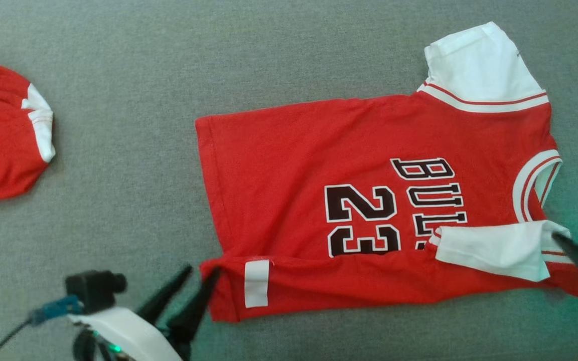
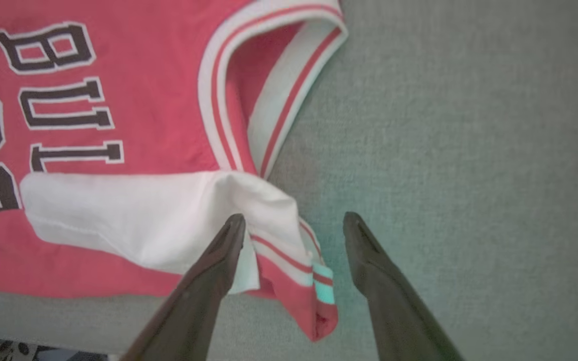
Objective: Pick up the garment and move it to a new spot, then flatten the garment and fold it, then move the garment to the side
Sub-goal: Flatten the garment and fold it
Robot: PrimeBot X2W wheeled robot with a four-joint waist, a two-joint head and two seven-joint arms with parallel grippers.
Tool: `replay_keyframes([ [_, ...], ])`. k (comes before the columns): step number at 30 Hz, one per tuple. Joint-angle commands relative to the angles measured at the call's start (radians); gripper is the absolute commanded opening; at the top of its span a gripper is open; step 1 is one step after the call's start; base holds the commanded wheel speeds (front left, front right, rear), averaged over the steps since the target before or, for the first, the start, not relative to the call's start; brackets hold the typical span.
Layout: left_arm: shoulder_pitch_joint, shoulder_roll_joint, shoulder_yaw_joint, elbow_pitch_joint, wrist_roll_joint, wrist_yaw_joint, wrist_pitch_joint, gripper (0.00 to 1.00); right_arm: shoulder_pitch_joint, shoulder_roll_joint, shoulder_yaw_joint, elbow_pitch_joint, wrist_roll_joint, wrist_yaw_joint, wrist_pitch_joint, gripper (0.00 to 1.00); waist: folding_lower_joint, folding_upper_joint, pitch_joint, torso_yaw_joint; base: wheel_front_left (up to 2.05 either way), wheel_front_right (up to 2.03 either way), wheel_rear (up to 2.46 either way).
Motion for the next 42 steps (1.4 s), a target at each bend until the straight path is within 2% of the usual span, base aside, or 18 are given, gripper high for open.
replay_keyframes([
  [1, -0.049, 0.010, 0.057, -0.020, 0.026, 0.014, -0.030, 1.00, -0.048, -0.041, 0.012, -0.037, -0.018, -0.001, -0.040, 1.00, 0.0000, 0.0000, 0.006, -0.004, 0.00, 0.00, 0.00],
  [9, -0.222, 0.021, 0.084, 0.024, 0.197, 0.050, -0.097, 1.00, -0.235, -0.071, 0.068, -0.043, -0.053, -0.001, -0.156, 1.00, 0.0000, 0.0000, 0.059, -0.007, 0.00, 0.00, 0.00],
  [14, -0.426, -0.021, 0.061, 0.133, 0.293, 0.068, -0.096, 1.00, -0.453, -0.076, 0.116, 0.046, -0.153, -0.001, -0.266, 1.00, 0.0000, 0.0000, 0.148, 0.017, 0.00, 0.00, 0.00],
  [18, -0.534, -0.059, 0.020, 0.216, 0.321, 0.051, -0.070, 1.00, -0.576, -0.070, 0.157, 0.139, -0.213, -0.001, -0.305, 1.00, 0.0000, 0.0000, 0.199, 0.039, 0.00, 0.00, 0.00],
  [25, -0.674, -0.133, -0.060, 0.368, 0.328, -0.019, -0.025, 1.00, -0.762, -0.059, 0.198, 0.378, -0.330, -0.001, -0.362, 1.00, 0.0000, 0.0000, 0.260, 0.090, 0.00, 0.00, 0.00],
  [34, -0.732, -0.179, -0.100, 0.446, 0.287, -0.082, 0.015, 1.00, -0.832, -0.023, 0.205, 0.567, -0.324, -0.001, -0.401, 1.00, 0.0000, 0.0000, 0.274, 0.105, 0.00, 0.00, 0.00],
  [39, -0.737, -0.178, -0.109, 0.443, 0.258, -0.105, 0.049, 0.98, -0.837, -0.001, 0.226, 0.589, -0.282, -0.001, -0.387, 1.00, 0.0000, 0.0000, 0.268, 0.095, 0.00, 0.00, 0.00],
  [40, -0.739, -0.177, -0.114, 0.441, 0.255, -0.111, 0.055, 0.38, -0.838, 0.005, 0.228, 0.592, -0.271, -0.001, -0.386, 0.49, 0.0000, 0.0000, 0.267, 0.095, 0.00, 0.00, 0.00],
  [41, -0.741, -0.177, -0.116, 0.438, 0.252, -0.113, 0.059, 0.00, -0.841, 0.008, 0.232, 0.593, -0.260, -0.001, -0.392, 0.00, 0.0000, 0.0000, 0.267, 0.095, 0.00, 0.00, 0.00],
  [42, -0.744, -0.176, -0.120, 0.435, 0.252, -0.118, 0.063, 0.00, -0.843, 0.011, 0.237, 0.593, -0.248, -0.001, -0.398, 0.00, 0.0000, 0.0000, 0.266, 0.094, 0.00, 0.00, 0.00],
])
